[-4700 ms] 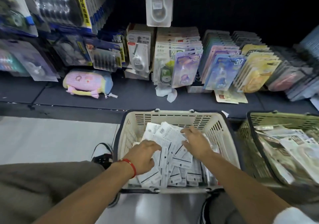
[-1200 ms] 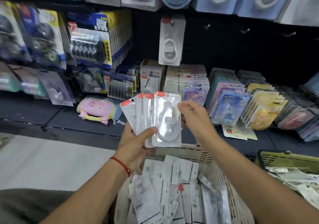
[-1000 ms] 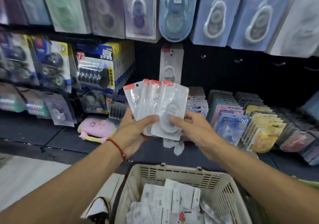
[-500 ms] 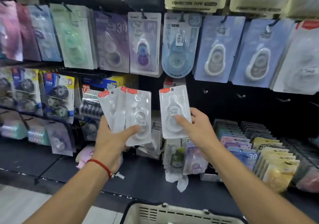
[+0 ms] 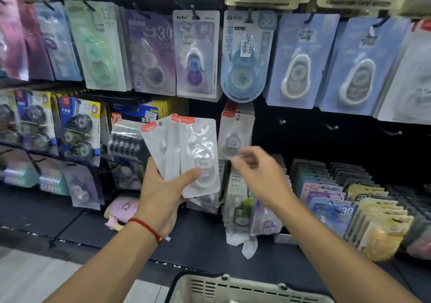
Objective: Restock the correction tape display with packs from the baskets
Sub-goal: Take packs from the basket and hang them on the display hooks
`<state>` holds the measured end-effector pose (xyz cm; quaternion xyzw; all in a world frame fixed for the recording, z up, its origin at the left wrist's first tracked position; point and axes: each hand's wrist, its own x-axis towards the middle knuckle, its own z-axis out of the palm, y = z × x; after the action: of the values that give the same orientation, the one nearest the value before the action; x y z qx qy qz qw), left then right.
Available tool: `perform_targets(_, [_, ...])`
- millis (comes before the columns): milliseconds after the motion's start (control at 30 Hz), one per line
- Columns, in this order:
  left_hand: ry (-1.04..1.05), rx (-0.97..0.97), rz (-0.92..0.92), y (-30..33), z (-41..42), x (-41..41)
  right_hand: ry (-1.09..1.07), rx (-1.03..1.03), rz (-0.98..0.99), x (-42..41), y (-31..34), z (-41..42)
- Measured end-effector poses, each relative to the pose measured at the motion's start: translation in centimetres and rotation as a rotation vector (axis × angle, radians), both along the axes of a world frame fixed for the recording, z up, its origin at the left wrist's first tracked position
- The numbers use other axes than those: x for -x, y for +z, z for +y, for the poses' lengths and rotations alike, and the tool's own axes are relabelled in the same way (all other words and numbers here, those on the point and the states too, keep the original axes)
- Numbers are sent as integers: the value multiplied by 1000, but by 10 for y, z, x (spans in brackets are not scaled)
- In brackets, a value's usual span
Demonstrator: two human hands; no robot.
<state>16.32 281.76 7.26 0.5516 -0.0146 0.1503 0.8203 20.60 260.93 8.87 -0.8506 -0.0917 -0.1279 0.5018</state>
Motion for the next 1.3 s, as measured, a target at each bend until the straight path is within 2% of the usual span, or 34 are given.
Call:
perform_targets(67, [-76,-9,2,-1,-7,1,161,26,95,3,-5,6])
perform_targets(167, [-144,8,7,-2,-15,1,216,10,95,5,-10,10])
perform_targets(333, [-132,56,22,-4,-14,-4,137,-236,110,6,-8,0])
perform_targets(533, [-11,-12,21,-7,-6,-6,12,-268,119,8,-10,-7])
perform_targets(833, [43,-35,-9,-9,-5,-8,-15,-369,28,14,-4,1])
perform_targets(867, [44,-38,-12,-10,-5,-8,-36,-309,28,12,-5,-1])
perform_targets(967, [39,-49,-18,-9,-6,-7,-192,174,1,5,-13,-7])
perform_targets(1000, [23,-48,-15,-9,-7,-7,-203,238,-21,3,-15,-8])
perform_targets(1167, [-205,-17,44,-10,-22,-1,192,-3,74,7,-11,2])
perform_targets(1233, [-241,-26,46,-10,-27,1,212,-35,34,8,-13,6])
perform_targets(1300, [-221,-27,50,-9,-28,1,157,-152,13,6,-14,6])
